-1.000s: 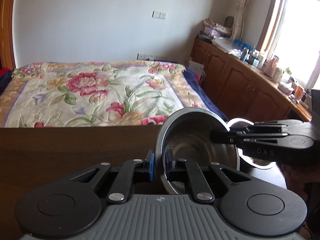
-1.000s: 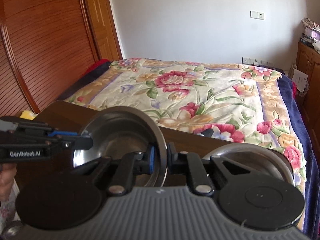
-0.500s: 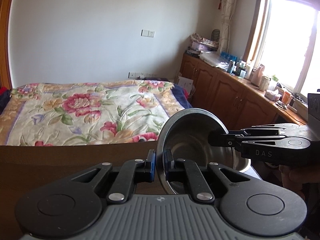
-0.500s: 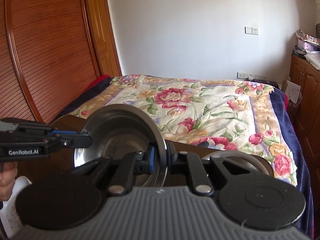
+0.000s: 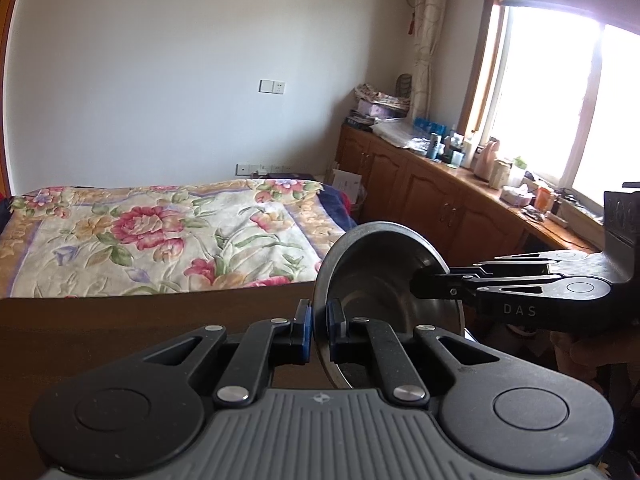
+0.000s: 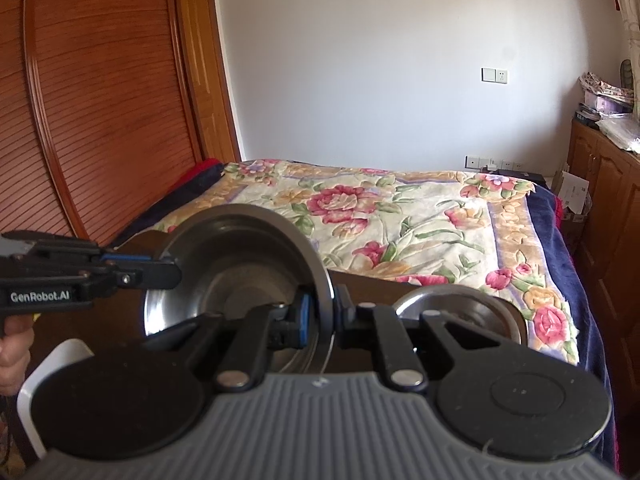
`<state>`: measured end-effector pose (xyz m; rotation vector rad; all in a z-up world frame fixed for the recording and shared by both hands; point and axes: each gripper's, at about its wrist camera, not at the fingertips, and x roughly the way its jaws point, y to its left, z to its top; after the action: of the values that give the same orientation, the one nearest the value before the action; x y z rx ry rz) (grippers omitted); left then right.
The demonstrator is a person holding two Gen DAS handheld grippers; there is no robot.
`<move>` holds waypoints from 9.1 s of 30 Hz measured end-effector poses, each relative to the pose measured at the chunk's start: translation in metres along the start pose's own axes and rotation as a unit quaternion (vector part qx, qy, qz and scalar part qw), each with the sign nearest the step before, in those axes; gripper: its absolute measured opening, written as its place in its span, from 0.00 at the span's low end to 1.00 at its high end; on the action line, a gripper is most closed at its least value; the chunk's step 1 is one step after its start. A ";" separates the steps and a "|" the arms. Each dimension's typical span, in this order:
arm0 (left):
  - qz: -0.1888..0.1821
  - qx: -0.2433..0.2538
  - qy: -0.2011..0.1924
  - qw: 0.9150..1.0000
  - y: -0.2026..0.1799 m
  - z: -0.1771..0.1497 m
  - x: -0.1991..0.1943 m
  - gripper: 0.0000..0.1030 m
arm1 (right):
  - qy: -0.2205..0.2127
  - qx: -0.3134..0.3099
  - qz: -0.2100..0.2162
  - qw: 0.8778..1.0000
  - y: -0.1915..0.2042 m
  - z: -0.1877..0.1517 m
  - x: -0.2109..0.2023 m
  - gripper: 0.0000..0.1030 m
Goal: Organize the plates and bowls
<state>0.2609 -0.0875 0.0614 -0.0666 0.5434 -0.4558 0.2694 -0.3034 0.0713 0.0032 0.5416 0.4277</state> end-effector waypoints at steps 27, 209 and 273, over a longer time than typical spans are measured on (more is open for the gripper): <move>-0.036 -0.005 0.029 0.999 -0.008 -0.089 -0.055 0.08 | 0.011 -0.018 0.002 1.000 0.046 -0.064 -0.052 0.12; -0.050 0.073 0.040 0.995 -0.073 0.014 -0.007 0.17 | -0.066 0.020 -0.061 0.996 -0.035 -0.043 -0.071 0.26; 0.005 0.026 0.087 0.996 -0.045 -0.117 -0.059 0.22 | -0.024 -0.032 -0.070 0.997 0.063 -0.134 -0.055 0.28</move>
<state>0.1384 -0.0959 -0.0019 0.0260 0.7013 -0.4680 0.1350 -0.2824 -0.0090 -0.0856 0.4772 0.3072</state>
